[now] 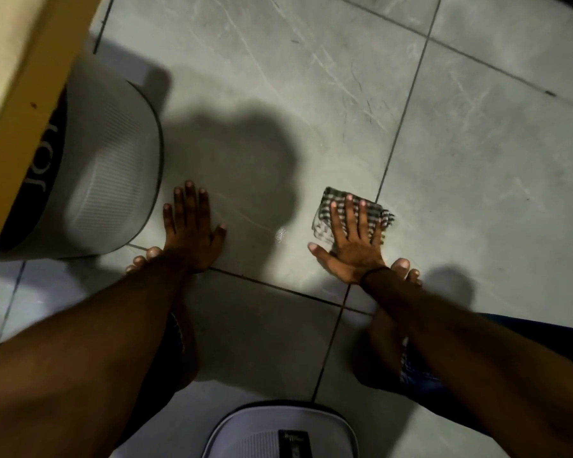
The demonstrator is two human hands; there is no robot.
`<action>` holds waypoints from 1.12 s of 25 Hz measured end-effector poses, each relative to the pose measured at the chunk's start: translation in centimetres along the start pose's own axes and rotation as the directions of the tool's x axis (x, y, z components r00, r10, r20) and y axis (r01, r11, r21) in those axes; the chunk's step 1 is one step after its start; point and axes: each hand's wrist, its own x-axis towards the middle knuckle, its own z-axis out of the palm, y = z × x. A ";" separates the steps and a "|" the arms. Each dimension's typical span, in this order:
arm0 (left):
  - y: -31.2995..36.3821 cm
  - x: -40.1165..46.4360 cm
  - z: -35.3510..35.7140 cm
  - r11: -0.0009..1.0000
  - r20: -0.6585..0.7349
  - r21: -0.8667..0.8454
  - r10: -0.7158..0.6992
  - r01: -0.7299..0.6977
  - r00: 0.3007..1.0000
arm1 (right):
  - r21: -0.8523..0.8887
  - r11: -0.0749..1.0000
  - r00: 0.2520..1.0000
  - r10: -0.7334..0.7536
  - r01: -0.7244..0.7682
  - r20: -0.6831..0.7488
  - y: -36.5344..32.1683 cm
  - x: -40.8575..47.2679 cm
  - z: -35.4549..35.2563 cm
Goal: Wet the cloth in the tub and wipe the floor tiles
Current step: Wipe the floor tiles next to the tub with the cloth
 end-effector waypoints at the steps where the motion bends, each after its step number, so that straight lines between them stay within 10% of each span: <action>1: 0.0 0.0 0.0 1.000 0.001 0.005 0.001 -0.001 1.000 | 0.034 0.998 0.999 0.044 -0.043 -0.006 -2.0 0.9 -0.2; 9: 0.3 0.0 -0.1 1.000 -0.026 0.020 -0.020 0.020 0.999 | -0.205 0.830 0.848 -0.531 0.519 -0.003 -2.0 -0.1 -1.2; 16: 0.0 0.0 0.2 0.999 -0.065 0.039 0.011 -0.009 0.998 | -0.070 0.988 0.990 -0.142 0.140 -0.024 -5.4 5.9 -5.2; 23: 0.0 0.0 0.6 0.997 -0.088 0.083 0.007 0.001 0.996 | -0.123 0.857 0.861 -0.508 0.500 -0.041 -4.1 -0.3 -2.7; 28: 0.3 0.2 0.1 0.997 -0.029 0.066 -0.034 0.035 0.999 | 0.099 0.995 0.978 -0.011 0.032 -0.210 -2.0 -0.6 -4.8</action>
